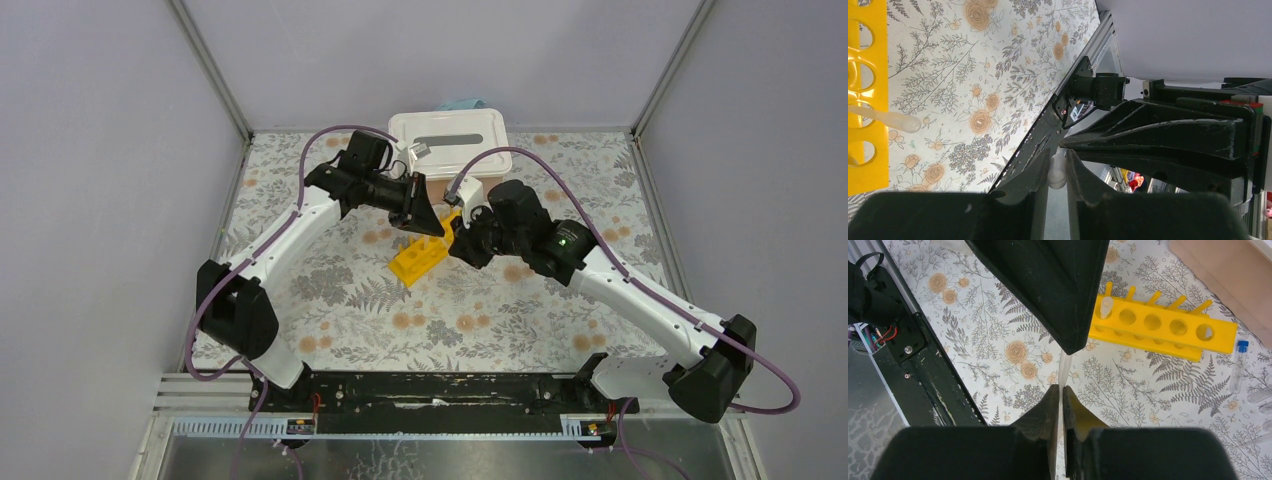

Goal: Organize the chemistry lab equipment
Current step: Pick up the test tube at the center of the board, then insert the test tube into the slot of the test tube rack, then pick up the test tube at the center of the board.

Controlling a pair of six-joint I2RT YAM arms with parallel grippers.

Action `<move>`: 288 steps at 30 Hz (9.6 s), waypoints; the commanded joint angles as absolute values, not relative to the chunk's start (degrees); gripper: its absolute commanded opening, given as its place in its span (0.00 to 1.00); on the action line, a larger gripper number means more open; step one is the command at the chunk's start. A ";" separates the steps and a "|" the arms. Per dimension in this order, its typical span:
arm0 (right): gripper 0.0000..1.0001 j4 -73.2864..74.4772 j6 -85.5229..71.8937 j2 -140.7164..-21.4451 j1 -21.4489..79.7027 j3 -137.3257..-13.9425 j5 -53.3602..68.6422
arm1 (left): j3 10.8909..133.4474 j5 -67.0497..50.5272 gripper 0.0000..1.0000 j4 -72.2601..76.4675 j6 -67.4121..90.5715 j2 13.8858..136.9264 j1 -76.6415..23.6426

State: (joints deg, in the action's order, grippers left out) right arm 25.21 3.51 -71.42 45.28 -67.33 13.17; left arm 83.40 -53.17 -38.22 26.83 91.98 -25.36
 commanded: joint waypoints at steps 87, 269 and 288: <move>0.71 11.70 -14.74 -66.33 31.77 -52.16 -16.09 | 95.48 10.43 0.21 -33.30 4.66 99.91 -43.30; 0.02 15.96 -16.24 -99.62 11.07 -58.63 -7.69 | 82.37 10.34 0.64 -26.48 12.38 80.17 -43.29; 0.00 22.49 -9.31 -69.04 16.79 -52.09 11.18 | 94.43 -6.95 0.72 -36.88 16.67 89.72 -41.46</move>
